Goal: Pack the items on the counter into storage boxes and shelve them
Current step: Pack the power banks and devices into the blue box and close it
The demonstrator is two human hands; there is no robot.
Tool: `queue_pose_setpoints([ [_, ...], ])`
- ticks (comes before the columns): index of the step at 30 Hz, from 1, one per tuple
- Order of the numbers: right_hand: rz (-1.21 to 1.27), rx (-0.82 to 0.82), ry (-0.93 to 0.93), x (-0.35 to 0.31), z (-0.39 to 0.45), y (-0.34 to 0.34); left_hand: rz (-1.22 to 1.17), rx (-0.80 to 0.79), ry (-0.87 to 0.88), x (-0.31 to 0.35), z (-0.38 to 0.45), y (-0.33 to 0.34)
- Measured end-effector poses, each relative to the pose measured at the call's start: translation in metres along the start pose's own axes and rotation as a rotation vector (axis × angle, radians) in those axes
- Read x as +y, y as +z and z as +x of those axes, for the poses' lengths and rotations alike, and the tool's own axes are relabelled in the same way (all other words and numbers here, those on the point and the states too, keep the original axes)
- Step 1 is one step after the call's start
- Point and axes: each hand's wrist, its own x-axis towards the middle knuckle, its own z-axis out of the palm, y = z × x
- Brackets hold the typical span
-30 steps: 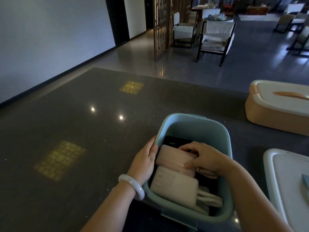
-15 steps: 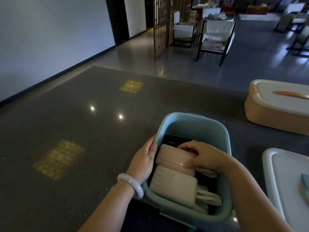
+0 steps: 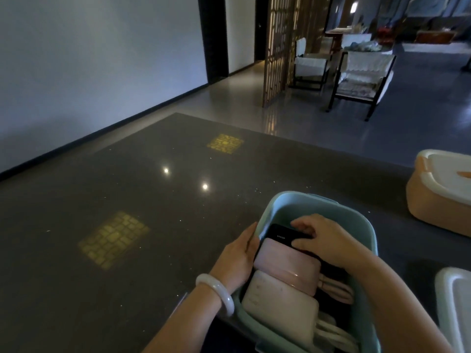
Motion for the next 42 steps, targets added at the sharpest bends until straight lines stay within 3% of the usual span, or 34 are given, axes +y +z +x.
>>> queue_pose_setpoints([
  [3,-0.075,0.08,-0.126,-0.034,0.027,-0.011,0.072,0.031,-0.041,-0.003,0.001,-0.005],
  [7,-0.193,-0.009,-0.308,-0.092,0.067,0.003,0.167,0.198,-0.116,-0.019,-0.02,-0.036],
  [15,-0.544,-0.485,-0.772,-0.237,0.086,0.118,0.492,0.493,-0.597,-0.079,-0.153,-0.126],
  [22,-0.678,-0.799,-1.087,-0.352,0.022,0.213,0.462,0.646,-0.937,-0.111,-0.293,-0.153],
  [30,-0.628,-0.863,-1.276,-0.465,-0.059,0.308,0.375,0.82,-1.087,-0.151,-0.419,-0.191],
  [38,-0.571,-0.914,-1.345,-0.564,-0.109,0.405,0.297,1.003,-1.139,-0.213,-0.52,-0.248],
  [42,-0.476,-0.955,-1.321,-0.599,-0.118,0.455,0.309,1.014,-1.158,-0.24,-0.547,-0.283],
])
